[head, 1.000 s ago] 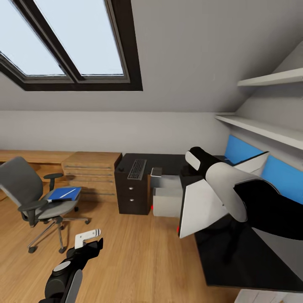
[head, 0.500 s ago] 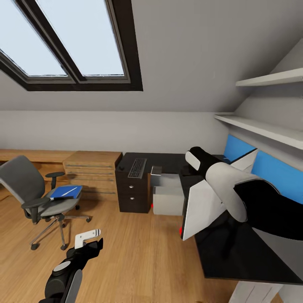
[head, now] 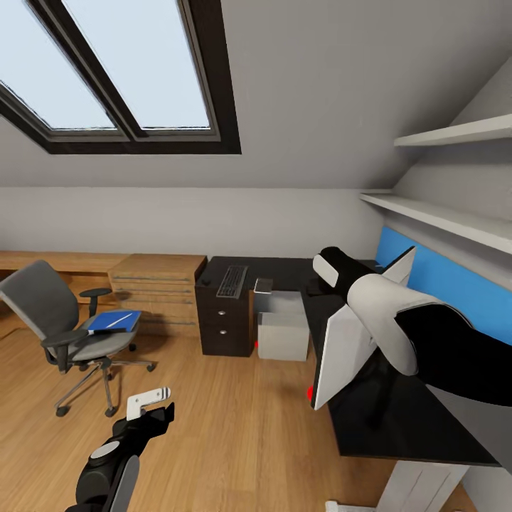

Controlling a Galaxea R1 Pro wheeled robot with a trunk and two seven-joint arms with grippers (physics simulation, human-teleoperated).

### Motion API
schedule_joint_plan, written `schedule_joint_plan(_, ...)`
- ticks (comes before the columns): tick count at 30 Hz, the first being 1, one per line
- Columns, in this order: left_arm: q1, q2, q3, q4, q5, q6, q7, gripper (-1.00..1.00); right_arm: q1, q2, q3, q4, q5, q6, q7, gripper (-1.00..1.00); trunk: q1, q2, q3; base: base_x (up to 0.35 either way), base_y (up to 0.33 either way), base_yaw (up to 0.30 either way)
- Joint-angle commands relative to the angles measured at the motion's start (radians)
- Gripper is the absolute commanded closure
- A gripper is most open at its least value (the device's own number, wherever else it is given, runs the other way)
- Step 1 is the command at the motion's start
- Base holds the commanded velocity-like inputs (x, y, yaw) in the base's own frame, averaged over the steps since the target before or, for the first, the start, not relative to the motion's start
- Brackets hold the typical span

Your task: In the bedroom, organize the workspace by keeping the computer under the desk, ensuring the monitor is on the desk, placing the keyboard on the desk next to the monitor, placing the mouse on the desk next to the keyboard, moving the folder from the swivel chair onto the desk next to the mouse, stacking the notebook on top of the folder with the pen on top of the notebook, and positioning the swivel chair next to the desk.

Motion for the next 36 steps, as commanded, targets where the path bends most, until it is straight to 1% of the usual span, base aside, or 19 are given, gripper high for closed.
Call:
schedule_joint_plan(1, -0.001, 0.000, 0.000, -0.001, 0.011, 0.004, 0.007, -1.00, 0.000, 0.000, 0.006, -0.007, -0.011, 0.003, -0.006, -1.00, 0.001, -0.001, -0.001, -0.003, -0.001, 0.000)
schedule_joint_plan(6, -0.001, 0.000, 0.000, -0.001, 0.010, 0.002, 0.008, -1.00, 0.000, -0.004, 0.005, -0.186, -0.011, -0.007, -0.009, -1.00, 0.001, -0.001, -0.001, 0.000, 0.000, 0.000)
schedule_joint_plan(7, -0.001, 0.000, -0.001, 0.000, 0.010, 0.002, 0.008, -1.00, 0.001, -0.007, 0.004, -0.244, -0.011, -0.008, -0.011, -1.00, 0.001, -0.001, -0.001, 0.000, 0.000, 0.000)
schedule_joint_plan(10, -0.001, 0.000, -0.001, 0.003, 0.009, 0.001, 0.010, -1.00, 0.002, -0.017, 0.003, -0.332, -0.013, -0.008, -0.012, -1.00, 0.001, -0.001, -0.001, 0.000, 0.000, 0.000)
schedule_joint_plan(13, -0.001, 0.000, -0.002, 0.012, 0.009, 0.000, 0.013, -1.00, 0.004, -0.034, 0.002, -0.457, -0.015, -0.008, -0.014, -1.00, 0.001, -0.001, -0.001, 0.000, 0.000, 0.000)
schedule_joint_plan(14, -0.001, 0.000, -0.003, 0.032, 0.009, -0.001, 0.014, -1.00, 0.027, -0.068, 0.000, -0.633, -0.016, -0.015, -0.015, -1.00, 0.001, -0.001, -0.001, 0.000, 0.000, 0.000)
schedule_joint_plan(15, -0.001, 0.000, -0.004, 0.036, 0.009, -0.001, 0.014, -1.00, 0.040, -0.077, 0.000, -0.669, -0.016, -0.017, -0.015, -1.00, 0.001, -0.001, -0.001, 0.000, 0.000, 0.000)
schedule_joint_plan(16, -0.001, 0.000, -0.005, 0.044, 0.008, -0.001, 0.014, -1.00, 0.075, -0.094, -0.001, -0.744, -0.016, -0.021, -0.017, -1.00, 0.001, -0.001, -0.001, -0.035, -0.029, 0.000)
schedule_joint_plan(19, -0.001, 0.000, -0.007, 0.052, 0.008, -0.001, 0.015, -1.00, 0.133, -0.122, -0.009, -0.861, -0.016, -0.025, -0.023, -1.00, 0.001, -0.001, -0.001, -0.104, -0.087, 0.000)
schedule_joint_plan(20, -0.001, 0.000, -0.008, 0.055, 0.008, -0.001, 0.015, -1.00, 0.173, -0.144, -0.019, -0.937, -0.016, -0.027, -0.032, -1.00, 0.001, -0.001, -0.001, -0.180, -0.149, 0.000)
schedule_joint_plan(23, -0.001, 0.000, -0.008, 0.057, 0.008, -0.001, 0.015, -1.00, 0.239, -0.177, -0.039, -1.048, -0.016, -0.033, -0.050, -1.00, 0.001, -0.001, -0.001, -0.207, -0.171, 0.000)
schedule_joint_plan(24, -0.001, 0.000, -0.008, 0.058, 0.008, -0.001, 0.015, -1.00, 0.265, -0.187, -0.049, -1.083, -0.016, -0.037, -0.055, -1.00, 0.001, -0.001, -0.001, -0.226, -0.188, 0.000)
schedule_joint_plan(25, -0.001, 0.000, -0.009, 0.061, 0.008, -0.001, 0.015, -1.00, 0.319, -0.205, -0.075, -1.147, -0.017, -0.052, -0.064, -1.00, 0.001, -0.001, -0.001, -0.238, -0.204, 0.000)
schedule_joint_plan(27, -0.001, -0.001, -0.009, 0.066, 0.008, -0.001, 0.014, -1.00, 0.375, -0.219, -0.110, -1.205, -0.017, -0.072, -0.069, -1.00, 0.001, -0.001, -0.001, -0.243, -0.214, 0.000)
schedule_joint_plan(28, -0.001, -0.001, -0.009, 0.075, 0.007, -0.002, 0.014, -1.00, 0.427, -0.228, -0.150, -1.259, -0.017, -0.097, -0.073, -1.00, 0.001, -0.001, -0.001, -0.249, -0.226, 0.000)
schedule_joint_plan(31, -0.001, -0.002, -0.010, 0.086, 0.007, -0.002, 0.014, -1.00, 0.498, -0.236, -0.205, -1.327, -0.017, -0.130, -0.074, -1.00, 0.001, -0.001, -0.001, -0.252, -0.231, 0.000)
schedule_joint_plan(32, -0.001, -0.003, -0.010, 0.090, 0.006, -0.002, 0.014, -1.00, 0.540, -0.239, -0.234, -1.360, -0.017, -0.147, -0.075, -1.00, 0.001, -0.001, -0.001, -0.252, -0.239, 0.000)
schedule_joint_plan(35, -0.001, -0.004, -0.013, 0.093, 0.005, -0.002, 0.014, -1.00, 0.593, -0.242, -0.275, -1.392, -0.016, -0.165, -0.075, -1.00, 0.001, -0.001, -0.001, -0.241, -0.251, 0.000)
schedule_joint_plan(36, -0.001, -0.004, -0.014, 0.095, 0.005, -0.003, 0.014, -1.00, 0.623, -0.243, -0.308, -1.405, -0.016, -0.171, -0.075, -1.00, 0.001, -0.001, -0.001, -0.214, -0.273, 0.000)
